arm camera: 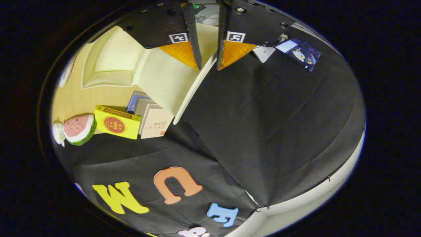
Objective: Open the storage box then place both shoes into the box .Put the left shoe in first, then the right shoe, with the right side of both shoes facing outward in a uniform manner.
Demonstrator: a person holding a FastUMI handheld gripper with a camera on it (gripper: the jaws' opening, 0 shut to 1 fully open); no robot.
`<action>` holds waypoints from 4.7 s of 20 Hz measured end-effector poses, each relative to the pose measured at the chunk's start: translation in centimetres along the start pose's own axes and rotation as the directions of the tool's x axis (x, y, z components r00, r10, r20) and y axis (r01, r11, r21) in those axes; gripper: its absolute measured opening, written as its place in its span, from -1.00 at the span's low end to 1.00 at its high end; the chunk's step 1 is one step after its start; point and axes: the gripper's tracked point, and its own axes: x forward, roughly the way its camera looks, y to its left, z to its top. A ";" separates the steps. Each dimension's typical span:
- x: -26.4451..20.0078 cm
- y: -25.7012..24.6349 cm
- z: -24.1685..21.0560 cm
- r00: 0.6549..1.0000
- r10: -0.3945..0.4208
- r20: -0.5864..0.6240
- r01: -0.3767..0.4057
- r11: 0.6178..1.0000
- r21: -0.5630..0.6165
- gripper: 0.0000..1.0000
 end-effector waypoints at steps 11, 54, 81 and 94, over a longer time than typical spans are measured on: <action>-3.9 -3.5 1.6 0.985 -0.121 0.124 0.132 0.987 -0.091 0.88; -20.8 -55.6 -17.5 0.769 -0.600 -0.220 0.619 0.785 0.026 0.58; -21.5 -46.9 -12.9 0.752 -0.595 -0.284 0.649 0.593 0.476 -1.00; -14.6 -26.4 -4.5 0.799 -0.576 -0.170 0.572 0.644 0.508 -1.00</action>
